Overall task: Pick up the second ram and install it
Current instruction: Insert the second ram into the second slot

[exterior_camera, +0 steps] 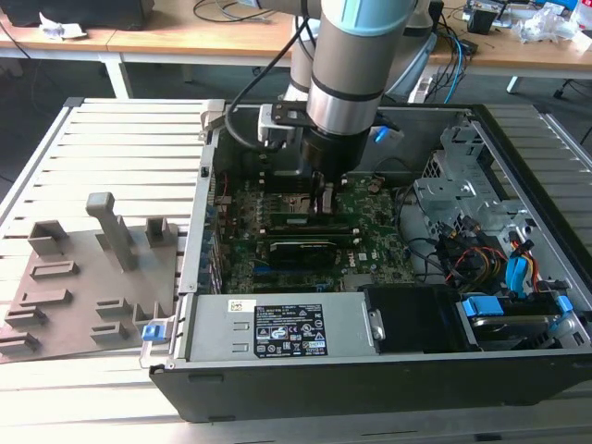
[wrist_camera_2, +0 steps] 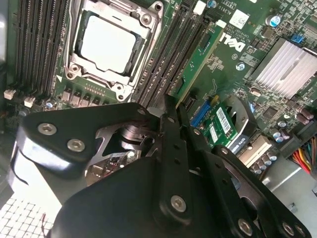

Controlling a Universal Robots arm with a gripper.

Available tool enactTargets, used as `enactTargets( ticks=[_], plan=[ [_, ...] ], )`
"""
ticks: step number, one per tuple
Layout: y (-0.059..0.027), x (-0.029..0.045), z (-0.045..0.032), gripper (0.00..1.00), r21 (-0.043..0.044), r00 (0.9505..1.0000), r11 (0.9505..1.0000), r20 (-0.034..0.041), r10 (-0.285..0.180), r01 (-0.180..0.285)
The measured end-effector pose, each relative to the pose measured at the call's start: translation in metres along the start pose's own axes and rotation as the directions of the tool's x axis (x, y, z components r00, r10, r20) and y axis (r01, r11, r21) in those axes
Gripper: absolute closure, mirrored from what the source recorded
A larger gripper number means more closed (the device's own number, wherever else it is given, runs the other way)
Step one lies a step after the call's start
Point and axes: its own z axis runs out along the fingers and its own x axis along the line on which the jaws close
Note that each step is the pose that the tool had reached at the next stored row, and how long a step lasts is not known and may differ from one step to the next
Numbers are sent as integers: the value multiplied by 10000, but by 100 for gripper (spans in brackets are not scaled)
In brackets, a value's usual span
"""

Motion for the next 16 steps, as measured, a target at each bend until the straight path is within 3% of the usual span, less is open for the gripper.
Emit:
enactTargets(
  ticks=[14, 16],
  plan=[
    [11, -31, 138, 86, -4, 10000, 10000, 35, 0, 0],
    [12, -31, 144, 86, -8, 10000, 10000, 85, -2, 2]
  ],
)
